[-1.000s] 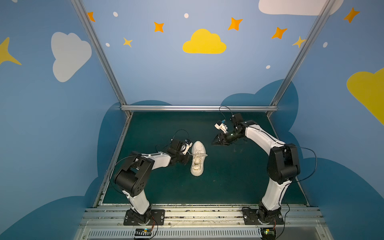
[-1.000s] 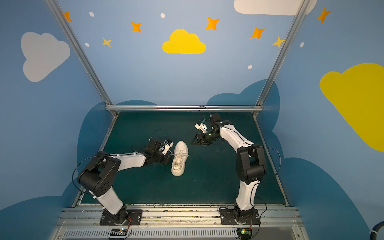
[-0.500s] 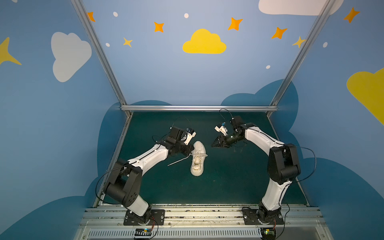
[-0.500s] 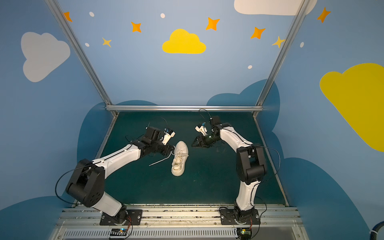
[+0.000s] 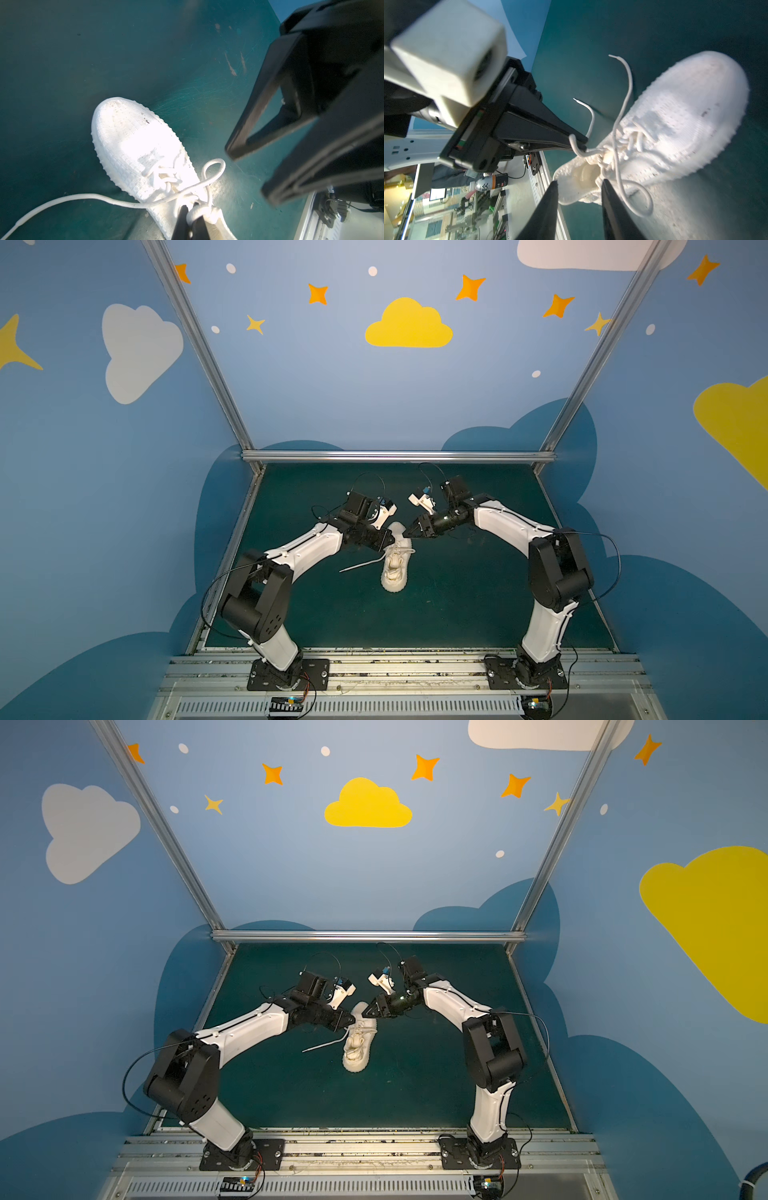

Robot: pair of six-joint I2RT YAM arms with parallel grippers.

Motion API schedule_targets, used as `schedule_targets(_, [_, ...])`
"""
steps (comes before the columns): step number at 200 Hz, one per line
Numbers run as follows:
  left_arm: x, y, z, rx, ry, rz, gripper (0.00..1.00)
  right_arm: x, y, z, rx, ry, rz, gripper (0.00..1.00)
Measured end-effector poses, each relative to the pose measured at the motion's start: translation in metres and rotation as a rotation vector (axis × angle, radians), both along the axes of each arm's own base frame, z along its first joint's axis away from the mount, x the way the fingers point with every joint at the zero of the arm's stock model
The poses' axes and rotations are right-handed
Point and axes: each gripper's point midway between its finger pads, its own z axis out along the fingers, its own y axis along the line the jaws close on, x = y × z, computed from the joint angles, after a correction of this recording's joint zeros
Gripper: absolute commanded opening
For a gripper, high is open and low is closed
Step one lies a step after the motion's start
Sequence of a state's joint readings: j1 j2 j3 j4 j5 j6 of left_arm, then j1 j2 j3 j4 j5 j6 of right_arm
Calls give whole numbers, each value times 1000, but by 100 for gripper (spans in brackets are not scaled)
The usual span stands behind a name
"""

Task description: Tie the shoes

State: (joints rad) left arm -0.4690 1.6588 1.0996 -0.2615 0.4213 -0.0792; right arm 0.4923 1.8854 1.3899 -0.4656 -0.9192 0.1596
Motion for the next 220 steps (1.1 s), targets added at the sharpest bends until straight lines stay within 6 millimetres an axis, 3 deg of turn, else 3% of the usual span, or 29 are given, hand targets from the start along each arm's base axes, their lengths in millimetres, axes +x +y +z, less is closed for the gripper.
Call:
schedule_targets(84, [0,-4,0,-14,6,0,5,12,21,-17,44,67,19,18])
schedule_targets(131, [2,-5,-4,-14,12,2,5,7,24,-14,66,91,34,22])
schedule_targets(220, [5,-6,-11,-16,26,10,5,6,26,-18,75,112,42,13])
